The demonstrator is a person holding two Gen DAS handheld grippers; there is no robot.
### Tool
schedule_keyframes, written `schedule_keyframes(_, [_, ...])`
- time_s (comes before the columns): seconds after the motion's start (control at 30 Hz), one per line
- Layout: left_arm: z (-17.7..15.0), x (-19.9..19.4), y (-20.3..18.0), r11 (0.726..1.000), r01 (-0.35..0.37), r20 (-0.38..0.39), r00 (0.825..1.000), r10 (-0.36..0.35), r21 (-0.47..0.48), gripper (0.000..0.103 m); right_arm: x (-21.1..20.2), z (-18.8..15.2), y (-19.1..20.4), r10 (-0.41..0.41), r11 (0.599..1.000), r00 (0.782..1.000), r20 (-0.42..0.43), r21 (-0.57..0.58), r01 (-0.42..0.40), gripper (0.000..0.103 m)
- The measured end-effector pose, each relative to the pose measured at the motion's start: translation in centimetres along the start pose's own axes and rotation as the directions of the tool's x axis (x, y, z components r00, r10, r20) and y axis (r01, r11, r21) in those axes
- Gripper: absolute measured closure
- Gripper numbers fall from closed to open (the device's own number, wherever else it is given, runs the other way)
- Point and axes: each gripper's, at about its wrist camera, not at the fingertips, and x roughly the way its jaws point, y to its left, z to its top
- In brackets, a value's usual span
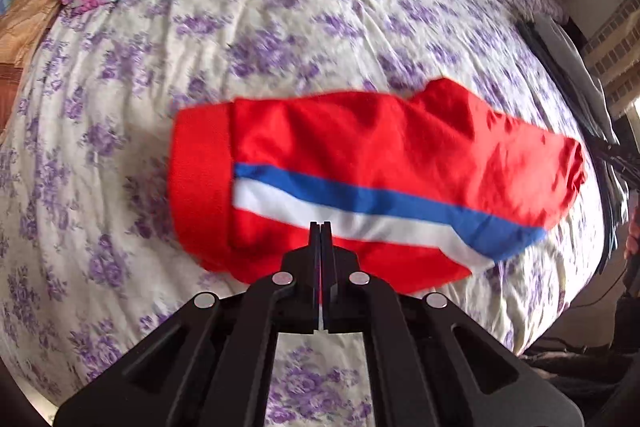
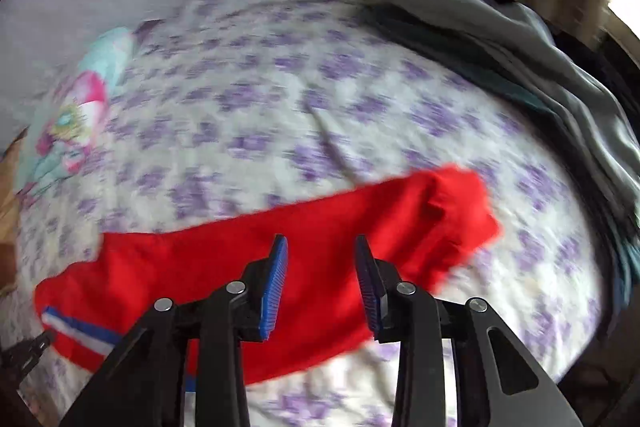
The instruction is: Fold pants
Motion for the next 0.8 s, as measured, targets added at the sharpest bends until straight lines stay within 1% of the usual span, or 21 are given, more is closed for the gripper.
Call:
schedule_keyframes(0.03, [0.5, 0.3, 0.5, 1.0, -0.01, 0.005, 1.0, 0.01, -0.013, 0.103, 1.2, 0.6, 3.1, 0.093, 0.992, 0.996, -0.012, -0.085, -0.094, 0.057])
schedule_keyframes(0.07, [0.8, 0.5, 0.9, 1.0, -0.015, 0.008, 1.0, 0.016, -0.026, 0.103, 2.6, 1.2, 6.0, 0.156, 0.974, 0.987, -0.034, -0.16, -0.16, 0.057])
schedule_keyframes(0.1, [1.1, 0.9, 1.2, 0.999, -0.016, 0.009, 1.0, 0.016, -0.041, 0.103, 4.0, 1.5, 8.7, 0.216, 0.947, 0.974, -0.06, -0.228, -0.224, 0.057])
schedule_keyframes(0.13, [1.3, 1.4, 1.8, 0.998, -0.004, 0.001, 1.0, 0.004, -0.062, 0.103, 5.6, 1.7, 11.2, 0.275, 0.913, 0.957, -0.094, -0.286, -0.291, 0.057])
schedule_keyframes(0.17, [1.4, 1.9, 2.1, 0.997, 0.006, -0.01, 1.0, -0.006, -0.077, 0.103, 7.0, 1.9, 13.0, 0.3, 0.889, 0.946, -0.123, -0.323, -0.324, 0.057])
schedule_keyframes(0.23, [1.1, 2.7, 2.8, 0.995, 0.027, -0.031, 0.999, -0.03, -0.096, 0.103, 9.6, 2.1, 15.6, 0.318, 0.849, 0.931, -0.177, -0.384, -0.363, 0.057])
schedule_keyframes(0.3, [0.7, 2.8, 3.0, 0.995, 0.032, -0.035, 0.999, -0.036, -0.093, 0.102, 11.6, 2.4, 16.6, 0.294, 0.831, 0.928, -0.228, -0.419, -0.366, 0.057])
schedule_keyframes(0.37, [0.4, 2.8, 2.9, 0.996, 0.029, -0.035, 0.999, -0.032, -0.086, 0.102, 13.1, 2.3, 16.3, 0.283, 0.82, 0.914, -0.292, -0.421, -0.388, 0.057])
schedule_keyframes(0.43, [0.1, 2.8, 2.8, 0.996, 0.028, -0.035, 0.999, -0.031, -0.082, 0.102, 14.0, 1.8, 16.3, 0.261, 0.811, 0.906, -0.335, -0.432, -0.393, 0.059])
schedule_keyframes(0.47, [0.1, 2.8, 2.8, 0.996, 0.03, -0.035, 0.999, -0.033, -0.083, 0.102, 14.4, 1.7, 16.3, 0.253, 0.809, 0.903, -0.348, -0.436, -0.394, 0.065])
schedule_keyframes(0.5, [0.0, 2.8, 2.9, 0.996, 0.033, -0.035, 0.999, -0.037, -0.087, 0.102, 14.9, 1.6, 16.2, 0.242, 0.807, 0.898, -0.367, -0.438, -0.397, 0.084])
schedule_keyframes(0.53, [-0.1, 2.8, 3.0, 0.995, 0.036, -0.035, 0.999, -0.039, -0.09, 0.102, 15.3, 1.4, 16.2, 0.238, 0.804, 0.892, -0.384, -0.436, -0.403, 0.094])
schedule_keyframes(0.6, [-0.3, 2.7, 3.2, 0.994, 0.04, -0.037, 0.998, -0.044, -0.103, 0.102, 15.2, 1.3, 16.4, 0.24, 0.794, 0.894, -0.378, -0.453, -0.405, 0.096])
schedule_keyframes(0.63, [-0.5, 2.6, 3.2, 0.994, 0.037, -0.037, 0.998, -0.041, -0.107, 0.102, 14.9, 1.4, 16.4, 0.241, 0.794, 0.902, -0.357, -0.462, -0.395, 0.097])
schedule_keyframes(0.67, [-0.7, 2.5, 3.2, 0.993, 0.028, -0.035, 0.999, -0.033, -0.111, 0.102, 14.5, 1.8, 16.4, 0.251, 0.801, 0.911, -0.327, -0.459, -0.385, 0.097])
schedule_keyframes(0.73, [-0.9, 2.3, 3.3, 0.993, 0.01, -0.029, 0.999, -0.014, -0.121, 0.102, 14.1, 2.8, 16.5, 0.274, 0.815, 0.92, -0.28, -0.44, -0.377, 0.097])
schedule_keyframes(0.77, [-0.9, 2.4, 3.3, 0.993, -0.002, -0.028, 1.0, -0.002, -0.117, 0.102, 14.4, 3.0, 16.7, 0.273, 0.819, 0.921, -0.276, -0.435, -0.373, 0.097])
schedule_keyframes(0.8, [-0.8, 2.6, 3.2, 0.994, -0.014, -0.032, 0.999, 0.01, -0.113, 0.102, 15.2, 2.9, 16.9, 0.256, 0.823, 0.922, -0.289, -0.435, -0.365, 0.097])
